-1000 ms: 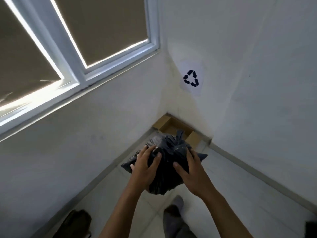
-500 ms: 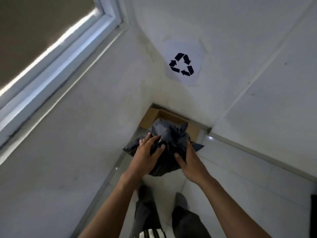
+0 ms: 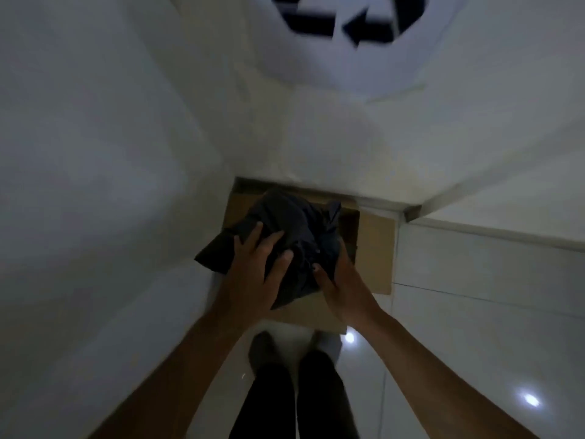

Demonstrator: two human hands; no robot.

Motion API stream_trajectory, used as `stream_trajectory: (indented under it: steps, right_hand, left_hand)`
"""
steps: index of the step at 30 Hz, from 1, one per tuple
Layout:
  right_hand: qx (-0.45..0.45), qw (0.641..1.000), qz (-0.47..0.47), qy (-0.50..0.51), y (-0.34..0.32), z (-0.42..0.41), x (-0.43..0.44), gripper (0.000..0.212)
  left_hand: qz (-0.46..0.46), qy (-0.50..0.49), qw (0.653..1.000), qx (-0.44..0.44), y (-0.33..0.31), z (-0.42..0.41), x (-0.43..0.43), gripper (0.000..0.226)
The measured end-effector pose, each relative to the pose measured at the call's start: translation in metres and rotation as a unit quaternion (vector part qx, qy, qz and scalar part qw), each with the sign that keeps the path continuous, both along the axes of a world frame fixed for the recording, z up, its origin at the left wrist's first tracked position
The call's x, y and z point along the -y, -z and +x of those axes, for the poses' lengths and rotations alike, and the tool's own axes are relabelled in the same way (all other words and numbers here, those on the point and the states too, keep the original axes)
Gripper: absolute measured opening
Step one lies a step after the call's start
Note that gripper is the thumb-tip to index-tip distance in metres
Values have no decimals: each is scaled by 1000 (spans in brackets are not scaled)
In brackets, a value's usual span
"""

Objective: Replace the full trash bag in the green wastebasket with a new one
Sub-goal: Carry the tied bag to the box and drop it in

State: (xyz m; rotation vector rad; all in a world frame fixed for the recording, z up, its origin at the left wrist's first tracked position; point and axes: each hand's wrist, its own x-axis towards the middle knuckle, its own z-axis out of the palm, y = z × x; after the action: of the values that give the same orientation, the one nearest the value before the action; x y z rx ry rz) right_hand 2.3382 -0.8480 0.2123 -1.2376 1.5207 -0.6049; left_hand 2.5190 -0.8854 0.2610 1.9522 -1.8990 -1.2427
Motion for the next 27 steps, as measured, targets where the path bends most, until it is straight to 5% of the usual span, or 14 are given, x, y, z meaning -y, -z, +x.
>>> stream_trajectory:
  steps: [6, 10, 14, 19, 24, 27]
  right_hand:
    - [-40, 999, -28, 12, 174, -16, 32, 60]
    - [-108, 993, 39, 16, 243, -39, 25, 67]
    - [-146, 979, 143, 4, 259, -39, 22, 66]
    - [-227, 969, 53, -79, 250, -16, 31, 77]
    - [-344, 908, 137, -194, 277, -2, 34, 84]
    - [-338, 907, 164, -189, 286, -1, 38, 87]
  left_hand:
    - [9, 34, 999, -29, 184, -15, 44, 51]
    - [44, 73, 995, -43, 256, -27, 64, 48]
    - [111, 108, 987, 48, 287, -17, 68, 50]
    - [79, 192, 975, 80, 289, -8, 59, 69]
    - [165, 288, 912, 242, 313, -18, 56, 80]
    - [174, 273, 912, 252, 320, -22, 54, 80]
